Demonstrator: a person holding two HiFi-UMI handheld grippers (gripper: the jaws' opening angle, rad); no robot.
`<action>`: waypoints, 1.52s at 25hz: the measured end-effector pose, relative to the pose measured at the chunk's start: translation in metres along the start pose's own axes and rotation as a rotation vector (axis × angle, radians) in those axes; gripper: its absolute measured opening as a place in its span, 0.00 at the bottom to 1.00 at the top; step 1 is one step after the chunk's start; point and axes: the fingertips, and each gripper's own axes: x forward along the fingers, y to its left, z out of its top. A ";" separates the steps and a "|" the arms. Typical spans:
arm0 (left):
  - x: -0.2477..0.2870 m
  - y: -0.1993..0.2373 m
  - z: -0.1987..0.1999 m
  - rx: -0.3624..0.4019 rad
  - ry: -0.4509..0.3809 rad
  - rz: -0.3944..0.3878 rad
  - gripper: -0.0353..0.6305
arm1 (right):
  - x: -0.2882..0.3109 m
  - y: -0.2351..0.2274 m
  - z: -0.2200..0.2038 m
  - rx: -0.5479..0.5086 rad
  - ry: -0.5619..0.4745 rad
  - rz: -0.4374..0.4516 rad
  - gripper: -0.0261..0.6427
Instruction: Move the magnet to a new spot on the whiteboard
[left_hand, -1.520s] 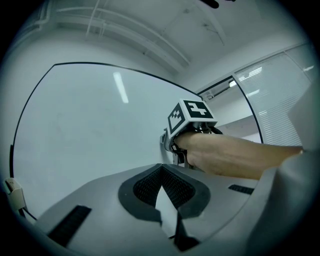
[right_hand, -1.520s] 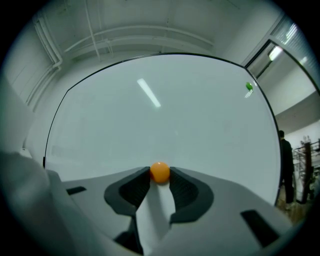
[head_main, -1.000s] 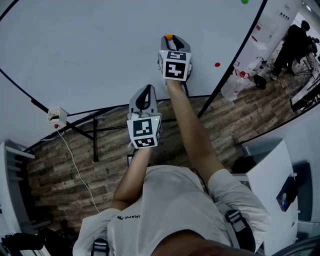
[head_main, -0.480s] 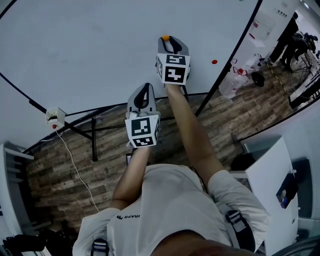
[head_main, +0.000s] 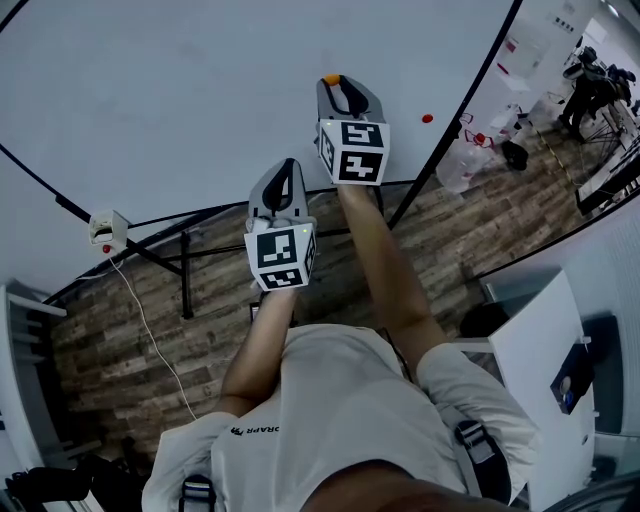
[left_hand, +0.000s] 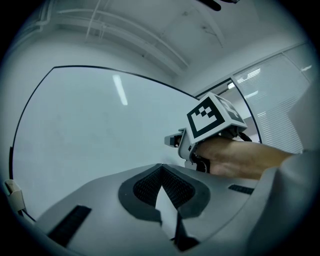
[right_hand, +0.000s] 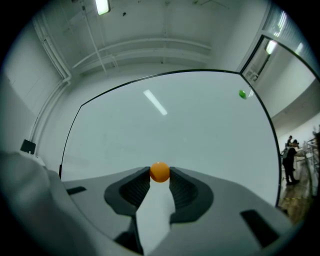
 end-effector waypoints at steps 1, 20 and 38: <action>0.000 0.000 0.001 0.001 -0.002 0.000 0.06 | -0.003 0.001 0.001 -0.001 -0.003 0.003 0.23; -0.004 -0.016 0.013 0.020 -0.020 -0.017 0.06 | -0.052 0.004 -0.019 0.025 -0.006 0.054 0.23; -0.007 -0.024 0.012 0.028 -0.027 -0.030 0.06 | -0.086 0.014 -0.039 0.027 -0.020 0.100 0.23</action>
